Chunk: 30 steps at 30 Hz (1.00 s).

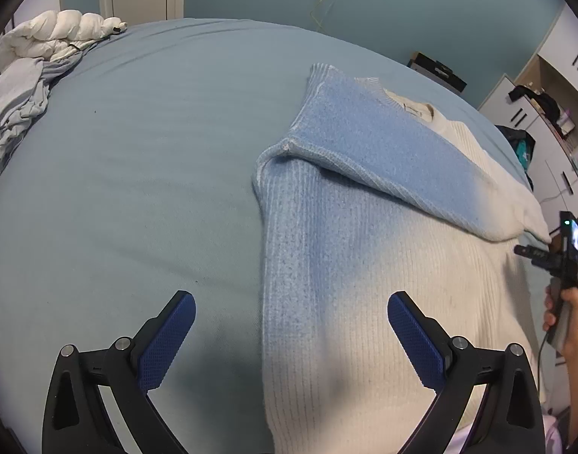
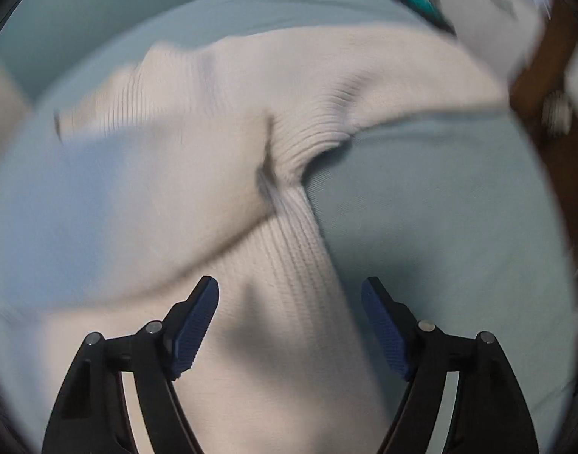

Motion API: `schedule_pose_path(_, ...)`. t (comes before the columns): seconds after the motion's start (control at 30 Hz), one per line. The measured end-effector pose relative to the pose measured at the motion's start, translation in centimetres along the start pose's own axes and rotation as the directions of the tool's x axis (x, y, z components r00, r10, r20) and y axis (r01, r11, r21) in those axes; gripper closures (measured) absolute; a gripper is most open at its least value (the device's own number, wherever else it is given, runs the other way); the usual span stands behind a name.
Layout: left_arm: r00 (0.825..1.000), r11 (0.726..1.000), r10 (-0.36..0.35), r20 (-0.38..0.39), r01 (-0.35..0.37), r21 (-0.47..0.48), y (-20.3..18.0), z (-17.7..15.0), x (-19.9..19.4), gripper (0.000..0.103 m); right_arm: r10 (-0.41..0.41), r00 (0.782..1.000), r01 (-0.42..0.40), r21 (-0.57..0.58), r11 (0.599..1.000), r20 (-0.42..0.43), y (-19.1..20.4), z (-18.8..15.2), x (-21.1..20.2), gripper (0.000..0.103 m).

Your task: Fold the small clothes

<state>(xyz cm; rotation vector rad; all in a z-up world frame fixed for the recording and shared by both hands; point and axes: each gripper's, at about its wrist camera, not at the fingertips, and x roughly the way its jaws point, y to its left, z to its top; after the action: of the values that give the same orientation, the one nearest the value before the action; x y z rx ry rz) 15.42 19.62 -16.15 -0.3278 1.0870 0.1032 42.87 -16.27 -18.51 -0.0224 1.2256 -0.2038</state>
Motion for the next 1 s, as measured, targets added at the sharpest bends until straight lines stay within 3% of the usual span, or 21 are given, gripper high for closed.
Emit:
schedule_pose_path(0.1, 1.0, 1.0, 0.0, -0.002, 0.0, -0.006, 0.2, 0.0, 0.1, 0.001, -0.039, 0.998, 0.048, -0.195, 0.98, 0.053, 2.3, 1.1, 0.8, 0.028)
schedule_pose_path(0.23, 1.0, 1.0, -0.001, -0.008, 0.001, -0.015, 0.5, 0.0, 0.3, 0.001, -0.027, 1.0, 0.029, -0.332, 0.943, 0.011, 3.0, 4.2, 3.0, 0.03)
schedule_pose_path(0.33, 1.0, 1.0, 0.006, -0.01, -0.007, -0.018, 0.6, 0.1, 0.5, 0.001, 0.062, 0.998, -0.062, -0.371, 0.926, -0.013, 3.2, 5.7, 2.7, 0.075)
schedule_pose_path(0.37, 1.0, 1.0, 0.006, -0.009, -0.006, -0.02, 0.6, 0.2, 0.6, 0.001, 0.094, 0.996, -0.091, -0.38, 0.921, -0.011, 3.1, 6.2, 2.0, 0.08)
schedule_pose_path(0.47, 1.0, 1.0, 0.007, -0.012, -0.007, -0.025, 0.6, 0.2, 0.7, 0.001, 0.213, 0.976, -0.214, -0.375, 0.902, -0.044, 1.8, 7.4, -0.5, 0.085)
schedule_pose_path(0.57, 1.0, 1.0, 0.009, -0.019, -0.01, -0.022, 0.6, 0.1, 1.0, 0.001, 0.253, 0.96, -0.281, -0.371, 0.885, -0.124, 0.2, 8.6, -2.1, 0.085)
schedule_pose_path(0.67, 1.0, 1.0, 0.011, -0.021, -0.012, -0.007, 0.3, 0.0, 1.0, 0.001, 0.345, 0.912, -0.398, -0.274, 0.875, -0.222, -1.7, 10.3, -3.4, 0.084)
schedule_pose_path(0.7, 1.0, 1.0, 0.014, -0.019, -0.014, -0.001, 0.2, 0.0, 1.0, 0.001, 0.395, 0.883, -0.448, -0.202, 0.871, -0.254, -2.7, 10.7, -3.6, 0.083)
schedule_pose_path(0.73, 1.0, 1.0, 0.016, -0.017, -0.016, 0.003, 0.0, 0.0, 0.9, 0.001, 0.455, 0.839, -0.504, -0.11, 0.857, -0.3, -3.6, 10.9, -3.4, 0.08)
schedule_pose_path(0.77, 1.0, 1.0, 0.017, -0.017, -0.017, 0.005, 0.0, 0.0, 0.9, 0.001, 0.472, 0.819, -0.516, -0.059, 0.855, -0.327, -4.3, 10.0, -3.9, 0.074)
schedule_pose_path(0.8, 1.0, 1.0, 0.018, -0.018, -0.017, 0.008, 0.0, 0.0, 1.0, 0.001, 0.455, 0.818, -0.495, -0.028, 0.868, -0.351, -4.5, 9.9, -4.0, 0.072)
schedule_pose_path(0.87, 1.0, 1.0, 0.016, -0.022, -0.016, 0.008, 0.0, 0.0, 1.0, 0.001, 0.337, 0.869, -0.376, -0.041, 0.926, -0.363, -5.7, 9.5, -3.2, 0.064)
schedule_pose_path(0.93, 1.0, 1.0, 0.014, -0.026, -0.014, 0.008, -0.1, 0.0, 1.1, 0.001, 0.247, 0.916, -0.271, -0.034, 0.962, -0.317, -6.8, 8.8, -3.1, 0.054)
schedule_pose_path(1.0, 0.999, 1.0, 0.016, -0.029, -0.016, 0.011, -0.2, 0.0, 1.3, 0.001, 0.251, 0.923, -0.265, -0.01, 0.964, -0.29, -7.1, 7.5, -2.7, 0.048)
